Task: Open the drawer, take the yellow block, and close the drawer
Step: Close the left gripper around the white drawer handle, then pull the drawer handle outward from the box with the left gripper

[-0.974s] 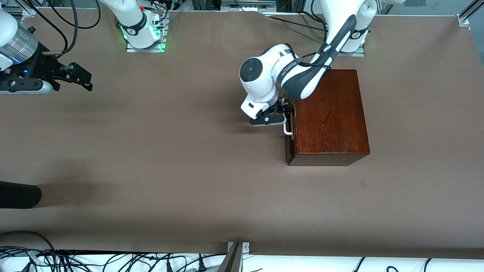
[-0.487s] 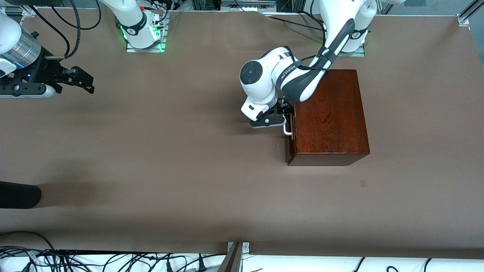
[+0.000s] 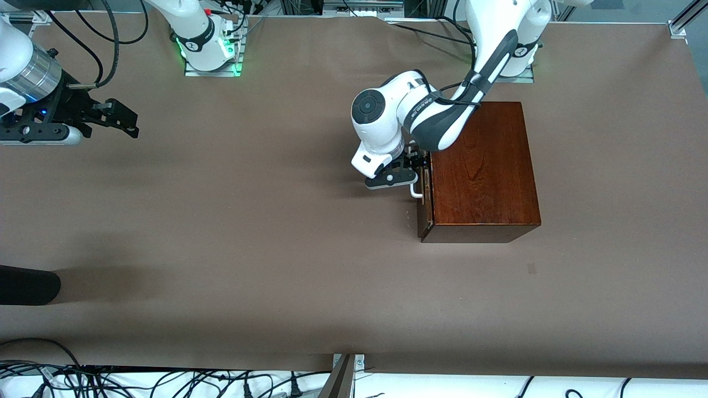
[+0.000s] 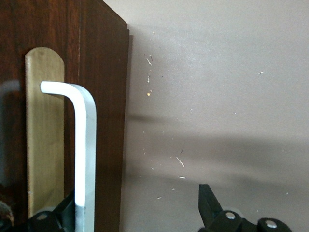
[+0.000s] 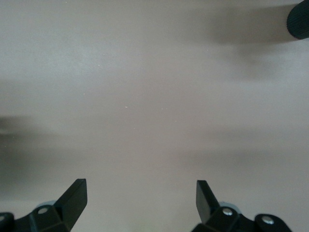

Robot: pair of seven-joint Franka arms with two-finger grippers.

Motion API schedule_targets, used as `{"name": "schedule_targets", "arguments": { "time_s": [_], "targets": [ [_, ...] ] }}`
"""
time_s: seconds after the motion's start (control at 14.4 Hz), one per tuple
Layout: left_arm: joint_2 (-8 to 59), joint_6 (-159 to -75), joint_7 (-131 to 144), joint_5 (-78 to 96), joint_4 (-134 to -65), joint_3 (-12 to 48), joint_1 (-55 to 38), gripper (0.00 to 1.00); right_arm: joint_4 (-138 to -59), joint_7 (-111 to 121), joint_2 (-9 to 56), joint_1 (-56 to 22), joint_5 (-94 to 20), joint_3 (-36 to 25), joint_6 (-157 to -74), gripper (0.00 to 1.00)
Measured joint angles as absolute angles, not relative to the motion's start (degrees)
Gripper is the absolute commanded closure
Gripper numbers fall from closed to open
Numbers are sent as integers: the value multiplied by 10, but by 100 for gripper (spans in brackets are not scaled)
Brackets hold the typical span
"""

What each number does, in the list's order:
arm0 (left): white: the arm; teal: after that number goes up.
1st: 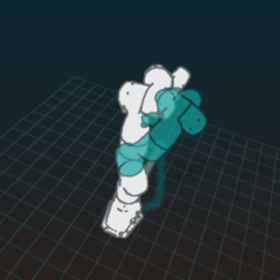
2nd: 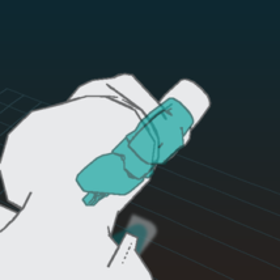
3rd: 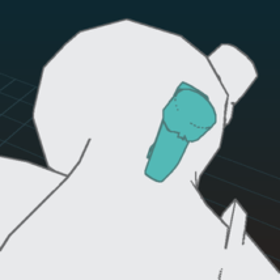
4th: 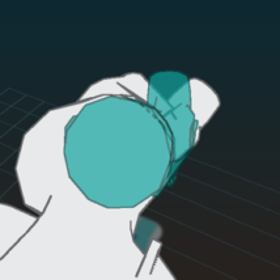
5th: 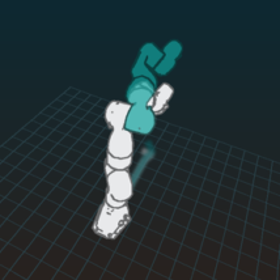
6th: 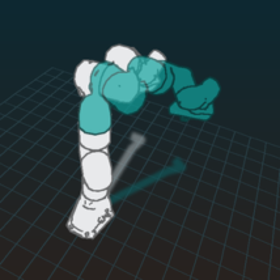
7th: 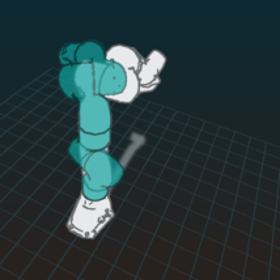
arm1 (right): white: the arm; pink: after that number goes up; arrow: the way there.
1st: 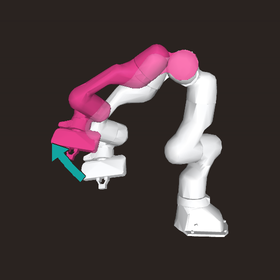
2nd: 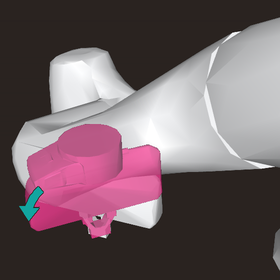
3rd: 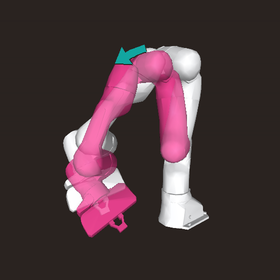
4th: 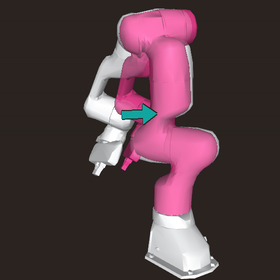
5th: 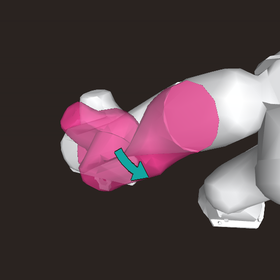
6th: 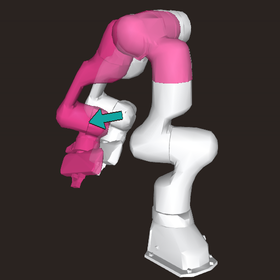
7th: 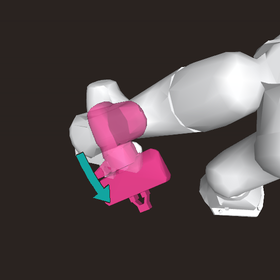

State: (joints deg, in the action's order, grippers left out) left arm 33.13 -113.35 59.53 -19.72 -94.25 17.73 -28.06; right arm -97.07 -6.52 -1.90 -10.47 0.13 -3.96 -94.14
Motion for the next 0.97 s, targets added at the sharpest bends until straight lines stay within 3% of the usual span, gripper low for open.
{"name": "schedule_targets", "arguments": {
  "time_s": [0.97],
  "targets": [
    [351, -1147, 632, -183, -909, 160, -319, 0, -975, -69, -12, -108, 1, -39, -946, 0]
  ]
}}
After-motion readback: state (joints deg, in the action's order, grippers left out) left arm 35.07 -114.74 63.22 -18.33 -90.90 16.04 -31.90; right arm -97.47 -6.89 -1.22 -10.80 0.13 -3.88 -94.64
